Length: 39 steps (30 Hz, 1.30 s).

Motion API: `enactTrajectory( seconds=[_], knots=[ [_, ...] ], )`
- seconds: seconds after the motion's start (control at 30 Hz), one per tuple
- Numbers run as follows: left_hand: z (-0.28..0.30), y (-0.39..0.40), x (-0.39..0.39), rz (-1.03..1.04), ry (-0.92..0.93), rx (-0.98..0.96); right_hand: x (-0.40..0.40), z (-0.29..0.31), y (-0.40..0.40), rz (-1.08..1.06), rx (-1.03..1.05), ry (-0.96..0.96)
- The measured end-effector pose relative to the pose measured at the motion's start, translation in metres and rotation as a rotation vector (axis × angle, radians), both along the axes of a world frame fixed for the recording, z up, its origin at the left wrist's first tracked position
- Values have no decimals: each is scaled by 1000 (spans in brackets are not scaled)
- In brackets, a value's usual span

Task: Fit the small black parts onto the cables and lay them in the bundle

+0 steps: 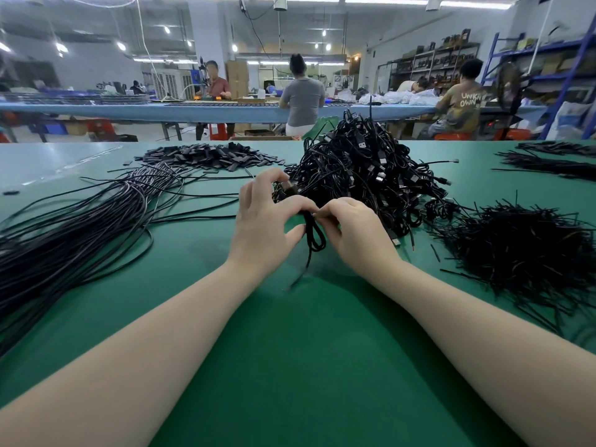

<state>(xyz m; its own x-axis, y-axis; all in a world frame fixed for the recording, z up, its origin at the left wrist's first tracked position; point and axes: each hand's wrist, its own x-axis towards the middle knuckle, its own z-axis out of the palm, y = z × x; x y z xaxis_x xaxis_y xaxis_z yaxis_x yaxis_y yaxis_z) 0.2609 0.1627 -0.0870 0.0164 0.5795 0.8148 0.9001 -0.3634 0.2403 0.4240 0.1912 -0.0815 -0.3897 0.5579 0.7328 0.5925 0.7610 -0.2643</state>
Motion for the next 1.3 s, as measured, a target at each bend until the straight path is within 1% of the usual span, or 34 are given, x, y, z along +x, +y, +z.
enactTrajectory(
  seconds=[0.13,0.2,0.3,0.37,0.43,0.53,0.57,0.63,0.7,0.77,0.8,0.83,0.87,0.97,1.03,1.1,1.2,1.27,1.3],
  knots=[
    [3,2,-2,-17,-47,-52,0,1,0,-16,-7,13],
    [3,3,-2,-65,-90,-123,-1,1,1,-14,-33,6],
    [2,3,-3,-139,-297,-265,-1,2,2,-15,-43,-1],
    [1,2,-1,-174,-446,-318,-3,3,2,-30,-22,25],
    [2,4,2,-186,-500,-336,-4,4,1,-35,6,54],
    [3,4,6,-178,-501,-373,-5,3,-1,-27,47,80],
    [4,3,7,-204,-551,-403,-4,3,-1,-30,56,78],
    [8,2,11,-318,-727,-488,-3,5,-2,-30,123,43],
    [13,-1,13,-426,-908,-622,-1,8,-2,-48,265,-55],
    [18,-3,12,-541,-1083,-827,0,10,-2,-69,430,-157],
    [21,-5,10,-614,-1155,-928,1,12,-1,-77,490,-178],
    [22,-5,7,-675,-1199,-987,1,14,-2,-81,525,-180],
    [23,-5,5,-697,-1195,-998,1,15,-3,-78,537,-160],
    [18,-3,-2,-611,-1011,-871,-3,10,-8,-16,456,-122],
    [15,-2,-7,-603,-1019,-812,-3,7,-8,26,325,-205],
    [14,-1,-11,-623,-997,-793,-4,7,-11,71,219,-222],
    [14,-2,-13,-626,-881,-829,-6,11,-14,103,170,-149],
    [16,-2,-14,-615,-936,-857,-6,17,-18,141,149,-139],
    [17,0,-15,-589,-972,-833,-6,21,-20,142,178,-148]
  ],
)
